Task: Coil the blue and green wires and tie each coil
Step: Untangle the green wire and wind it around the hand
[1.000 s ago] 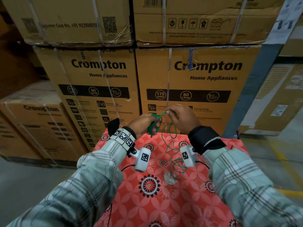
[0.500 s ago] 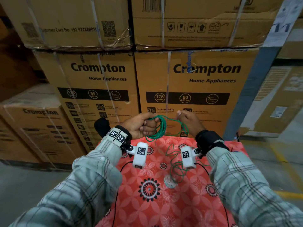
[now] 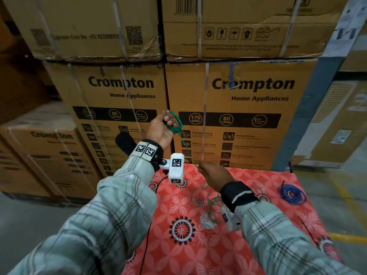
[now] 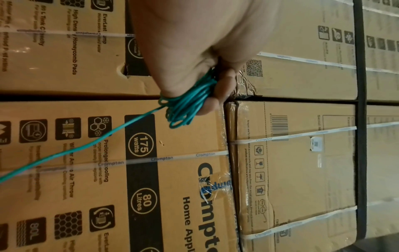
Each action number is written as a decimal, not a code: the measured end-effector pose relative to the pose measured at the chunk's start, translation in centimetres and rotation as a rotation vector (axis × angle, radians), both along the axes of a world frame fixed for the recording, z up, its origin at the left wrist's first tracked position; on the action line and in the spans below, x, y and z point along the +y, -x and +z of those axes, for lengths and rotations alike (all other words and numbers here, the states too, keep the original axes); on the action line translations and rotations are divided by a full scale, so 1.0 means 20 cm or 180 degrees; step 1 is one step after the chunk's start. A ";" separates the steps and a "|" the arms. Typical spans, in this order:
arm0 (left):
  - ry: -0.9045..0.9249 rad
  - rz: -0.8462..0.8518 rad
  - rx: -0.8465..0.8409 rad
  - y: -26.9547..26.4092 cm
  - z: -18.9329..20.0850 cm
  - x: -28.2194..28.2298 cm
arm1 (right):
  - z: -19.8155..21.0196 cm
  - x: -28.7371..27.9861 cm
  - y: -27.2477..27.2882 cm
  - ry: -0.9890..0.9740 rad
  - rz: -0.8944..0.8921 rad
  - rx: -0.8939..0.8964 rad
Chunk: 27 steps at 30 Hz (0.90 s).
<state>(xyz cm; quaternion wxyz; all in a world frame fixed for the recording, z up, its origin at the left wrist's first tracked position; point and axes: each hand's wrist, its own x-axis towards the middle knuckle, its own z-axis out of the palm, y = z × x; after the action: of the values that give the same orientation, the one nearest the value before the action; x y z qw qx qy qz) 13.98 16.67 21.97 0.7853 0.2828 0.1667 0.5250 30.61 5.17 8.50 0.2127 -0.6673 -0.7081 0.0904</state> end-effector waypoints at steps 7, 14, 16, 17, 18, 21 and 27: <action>-0.0468 0.0452 0.0823 -0.02 -0.07 0.03 | 0.17 -0.08 0.14 -0.0684 0.1058 -0.0353; -0.0870 0.0289 0.2660 0.03 -0.20 -0.01 | 0.48 -0.10 0.10 -0.1350 0.0825 -0.0007; -0.0767 0.0037 0.2763 0.05 -0.21 -0.03 | 0.52 -0.08 0.06 -0.1442 0.0723 0.0048; -0.0732 -0.0092 0.2831 0.04 -0.21 -0.05 | 0.54 -0.07 0.05 -0.1490 0.0681 0.0071; -0.0715 -0.0230 0.2900 0.04 -0.21 -0.07 | 0.54 -0.05 0.03 -0.1531 0.0617 0.0089; -0.0895 -0.0779 0.2969 0.03 -0.19 -0.13 | 0.56 -0.02 -0.01 -0.1659 0.0363 0.0208; -0.0704 -0.1684 0.2228 0.00 -0.17 -0.26 | 0.50 0.06 -0.11 -0.1660 -0.0105 0.0708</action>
<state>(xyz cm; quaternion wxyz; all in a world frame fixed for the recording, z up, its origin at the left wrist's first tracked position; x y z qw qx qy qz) 13.98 11.42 18.58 0.7538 0.5584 0.2871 0.1937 32.81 6.32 18.48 0.4550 -0.5874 -0.6688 -0.0256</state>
